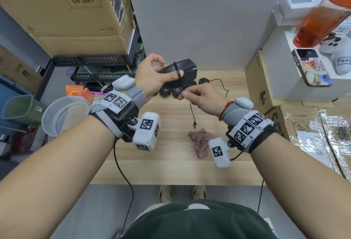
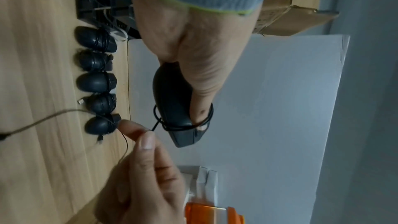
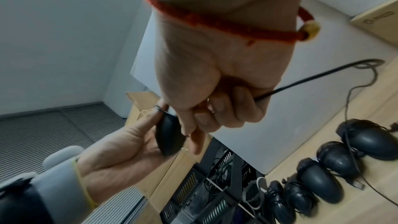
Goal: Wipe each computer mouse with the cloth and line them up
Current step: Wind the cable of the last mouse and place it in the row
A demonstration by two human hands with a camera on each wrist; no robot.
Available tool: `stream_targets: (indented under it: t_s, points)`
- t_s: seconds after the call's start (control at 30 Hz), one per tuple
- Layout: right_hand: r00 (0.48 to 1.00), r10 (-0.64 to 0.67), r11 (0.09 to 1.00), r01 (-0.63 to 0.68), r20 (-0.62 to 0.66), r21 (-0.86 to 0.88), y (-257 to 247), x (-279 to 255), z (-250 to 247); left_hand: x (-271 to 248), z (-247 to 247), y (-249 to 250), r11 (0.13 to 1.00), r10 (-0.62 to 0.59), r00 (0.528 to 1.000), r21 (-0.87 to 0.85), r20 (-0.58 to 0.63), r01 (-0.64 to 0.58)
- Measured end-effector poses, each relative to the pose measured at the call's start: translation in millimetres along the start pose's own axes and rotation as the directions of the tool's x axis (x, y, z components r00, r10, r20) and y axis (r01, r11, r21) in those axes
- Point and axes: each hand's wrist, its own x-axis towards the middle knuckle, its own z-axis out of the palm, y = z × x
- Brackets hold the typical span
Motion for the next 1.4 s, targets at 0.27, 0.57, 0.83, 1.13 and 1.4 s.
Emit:
stream_targets:
  t_s: [0.27,0.57,0.83,1.13,1.4]
  points:
    - [0.995,-0.062,0.991,0.071,0.075,-0.118,-19,8,-13,13,-11,-17,0.849,0.060,0.997,0.522,0.046,-0.075]
    - [0.991,0.031,0.998,-0.025,-0.127,0.054,-20,23,-42,1,-6,-15,0.907,-0.051,0.927,0.405,0.372,-0.113]
    - [0.987,0.058,0.991,-0.039,-0.151,0.127,12,29,-29,-4,1,10,0.998,-0.013,0.928,0.066,0.373,-0.012]
    - [0.999,-0.021,0.991,0.026,0.045,-0.128,-1,16,-6,14,-2,-7,0.983,0.063,0.997,0.176,-0.036,-0.055]
    - [0.995,-0.088,0.995,0.089,0.039,-0.034,-25,12,-23,17,-7,-20,0.770,0.055,0.990,0.627,0.127,-0.123]
